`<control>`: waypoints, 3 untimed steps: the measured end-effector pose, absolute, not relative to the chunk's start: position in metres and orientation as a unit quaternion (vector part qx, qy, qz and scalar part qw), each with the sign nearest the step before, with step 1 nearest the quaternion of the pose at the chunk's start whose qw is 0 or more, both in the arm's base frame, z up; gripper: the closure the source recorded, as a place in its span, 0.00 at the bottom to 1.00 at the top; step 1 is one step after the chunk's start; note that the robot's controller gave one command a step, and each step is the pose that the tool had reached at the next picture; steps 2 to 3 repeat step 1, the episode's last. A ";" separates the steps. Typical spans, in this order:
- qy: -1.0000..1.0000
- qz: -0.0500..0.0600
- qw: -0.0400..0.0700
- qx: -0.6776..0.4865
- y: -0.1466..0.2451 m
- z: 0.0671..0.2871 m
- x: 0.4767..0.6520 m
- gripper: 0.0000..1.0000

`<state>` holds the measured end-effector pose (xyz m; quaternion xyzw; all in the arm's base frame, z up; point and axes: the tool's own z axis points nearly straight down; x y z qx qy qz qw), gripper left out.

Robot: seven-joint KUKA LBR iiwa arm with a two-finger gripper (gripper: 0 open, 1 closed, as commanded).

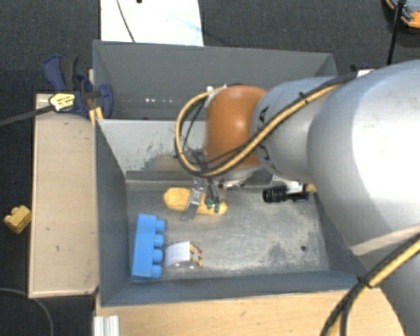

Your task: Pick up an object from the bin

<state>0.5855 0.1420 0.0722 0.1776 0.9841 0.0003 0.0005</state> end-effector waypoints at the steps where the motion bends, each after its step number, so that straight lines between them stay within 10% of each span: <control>1: 0.984 0.000 0.001 0.178 0.142 0.083 0.586 1.00; 3: 0.984 0.000 0.001 0.178 0.142 0.083 0.586 1.00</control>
Offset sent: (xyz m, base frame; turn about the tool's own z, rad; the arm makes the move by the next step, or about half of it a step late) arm 0.0000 0.0000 0.0001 0.0000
